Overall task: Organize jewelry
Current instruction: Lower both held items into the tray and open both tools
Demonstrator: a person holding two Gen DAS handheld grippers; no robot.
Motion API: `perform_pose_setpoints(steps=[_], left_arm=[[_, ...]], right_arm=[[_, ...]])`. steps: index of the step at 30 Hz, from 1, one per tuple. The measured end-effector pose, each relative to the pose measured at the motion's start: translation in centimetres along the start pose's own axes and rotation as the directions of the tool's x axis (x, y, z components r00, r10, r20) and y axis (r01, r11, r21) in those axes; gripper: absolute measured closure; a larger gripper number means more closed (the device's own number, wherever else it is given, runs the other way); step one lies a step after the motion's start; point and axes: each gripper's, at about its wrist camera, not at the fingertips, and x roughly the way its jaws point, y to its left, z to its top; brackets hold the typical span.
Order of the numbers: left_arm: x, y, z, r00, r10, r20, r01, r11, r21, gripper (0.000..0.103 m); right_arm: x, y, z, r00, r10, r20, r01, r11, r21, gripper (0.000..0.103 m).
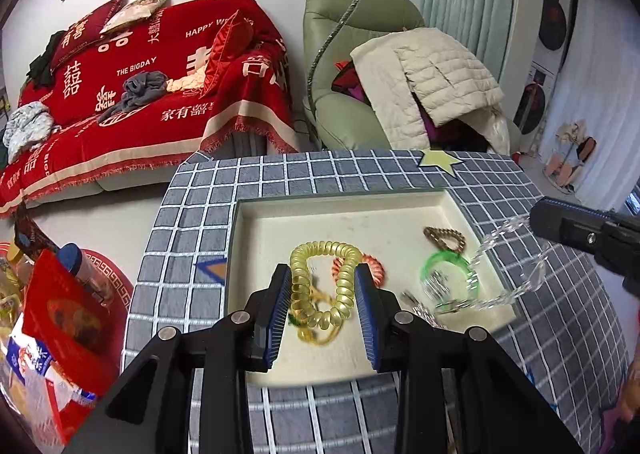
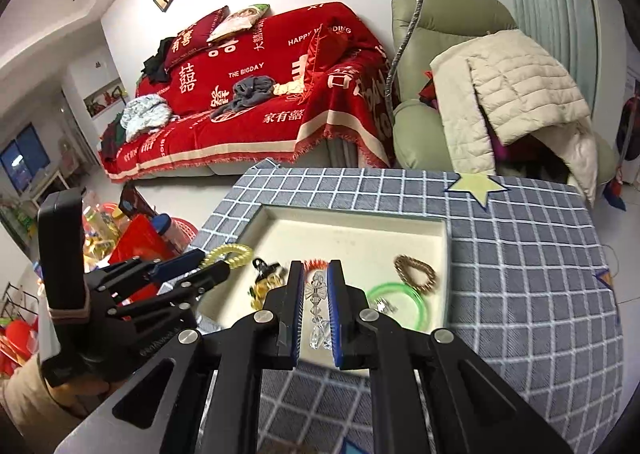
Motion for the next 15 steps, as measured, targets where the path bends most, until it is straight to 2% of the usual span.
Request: perform_pose_setpoints(steps=[8, 15], left_arm=[[4.2, 0.0, 0.0, 0.999, 0.021, -0.049, -0.022, 1.000, -0.010, 0.049], [6.9, -0.5, -1.2, 0.996, 0.047, -0.077, -0.046, 0.999, 0.022, 0.049]], right_arm=[[5.2, -1.4, 0.4, 0.999, 0.016, -0.041, -0.014, 0.998, 0.054, 0.091], [8.1, -4.3, -1.1, 0.996, -0.021, -0.091, 0.031, 0.993, 0.110, 0.091]])
